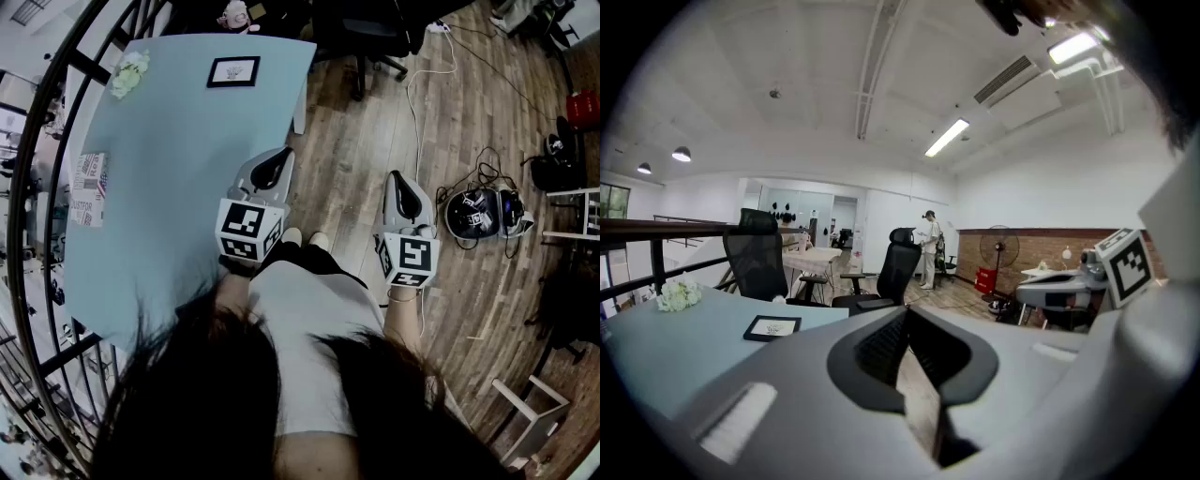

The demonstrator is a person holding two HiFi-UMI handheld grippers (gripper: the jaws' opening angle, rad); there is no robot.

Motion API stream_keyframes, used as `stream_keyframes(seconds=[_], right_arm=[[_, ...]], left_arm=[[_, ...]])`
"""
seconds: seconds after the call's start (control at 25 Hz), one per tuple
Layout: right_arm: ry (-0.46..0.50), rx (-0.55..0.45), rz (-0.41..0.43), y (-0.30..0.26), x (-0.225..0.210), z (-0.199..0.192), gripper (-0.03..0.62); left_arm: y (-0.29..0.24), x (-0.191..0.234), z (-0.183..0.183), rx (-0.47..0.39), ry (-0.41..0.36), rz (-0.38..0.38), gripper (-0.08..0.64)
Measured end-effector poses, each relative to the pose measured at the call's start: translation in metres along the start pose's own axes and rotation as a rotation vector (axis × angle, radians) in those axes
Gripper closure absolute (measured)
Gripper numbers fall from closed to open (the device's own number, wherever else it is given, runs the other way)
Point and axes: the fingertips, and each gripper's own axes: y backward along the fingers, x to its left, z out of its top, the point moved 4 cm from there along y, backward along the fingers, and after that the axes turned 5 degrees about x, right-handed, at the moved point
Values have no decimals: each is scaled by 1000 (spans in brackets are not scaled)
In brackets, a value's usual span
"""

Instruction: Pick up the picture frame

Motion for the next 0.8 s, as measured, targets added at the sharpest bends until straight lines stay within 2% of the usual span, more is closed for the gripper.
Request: stream_keyframes(seconds=[0.44, 0.8], right_arm=[[-68, 15, 4, -1, -32, -13, 591], [-76, 29, 13, -75, -64, -1, 591]], left_arm=[[-17, -12, 6, 0, 10, 9, 502], [-88, 24, 25, -6, 25, 20, 502]])
